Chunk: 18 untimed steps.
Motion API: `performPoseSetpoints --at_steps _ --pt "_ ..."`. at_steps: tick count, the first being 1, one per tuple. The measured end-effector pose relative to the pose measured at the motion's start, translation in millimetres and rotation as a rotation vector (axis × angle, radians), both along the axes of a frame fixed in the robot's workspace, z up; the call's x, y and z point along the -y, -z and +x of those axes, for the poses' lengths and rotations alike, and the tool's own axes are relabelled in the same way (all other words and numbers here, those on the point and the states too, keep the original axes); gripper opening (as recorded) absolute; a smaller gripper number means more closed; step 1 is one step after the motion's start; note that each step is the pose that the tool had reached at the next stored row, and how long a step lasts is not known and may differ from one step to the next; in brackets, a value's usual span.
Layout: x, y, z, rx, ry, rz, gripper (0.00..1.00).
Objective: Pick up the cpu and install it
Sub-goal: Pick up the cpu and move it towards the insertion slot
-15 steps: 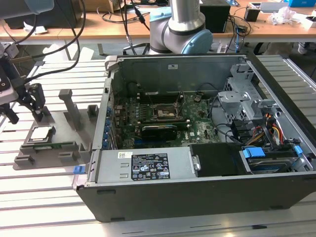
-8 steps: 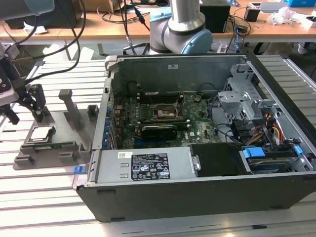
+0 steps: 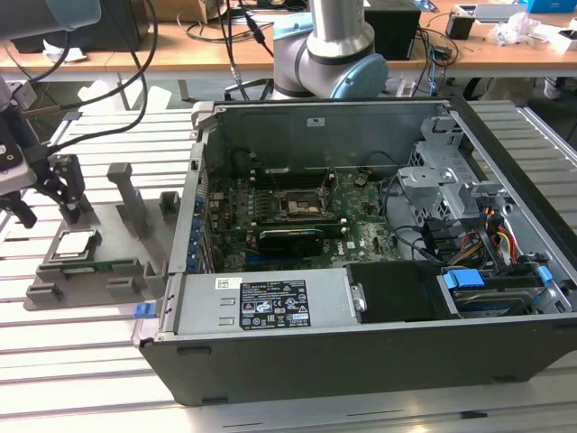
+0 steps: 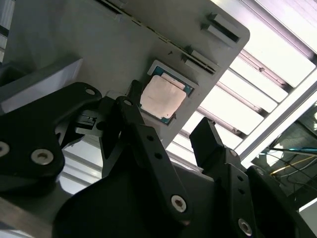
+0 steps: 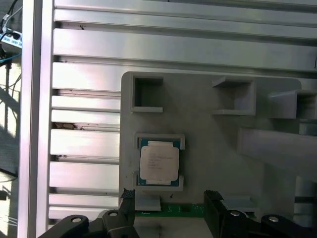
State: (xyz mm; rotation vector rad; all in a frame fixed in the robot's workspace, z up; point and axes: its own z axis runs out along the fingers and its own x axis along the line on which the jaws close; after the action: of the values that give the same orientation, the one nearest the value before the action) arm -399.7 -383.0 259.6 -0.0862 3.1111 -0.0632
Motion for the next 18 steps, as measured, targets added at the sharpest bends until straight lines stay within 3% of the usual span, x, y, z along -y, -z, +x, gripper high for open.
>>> performPoseSetpoints --at_steps 2,6,18 --pt "-3.5 1.1 0.0 0.0001 -0.003 -0.0004 0.66" --pt "-6.0 4.5 0.1 0.0001 -0.007 -0.0008 0.66" --pt "-6.9 21.1 -3.5 0.0000 -0.024 -0.0009 0.66"
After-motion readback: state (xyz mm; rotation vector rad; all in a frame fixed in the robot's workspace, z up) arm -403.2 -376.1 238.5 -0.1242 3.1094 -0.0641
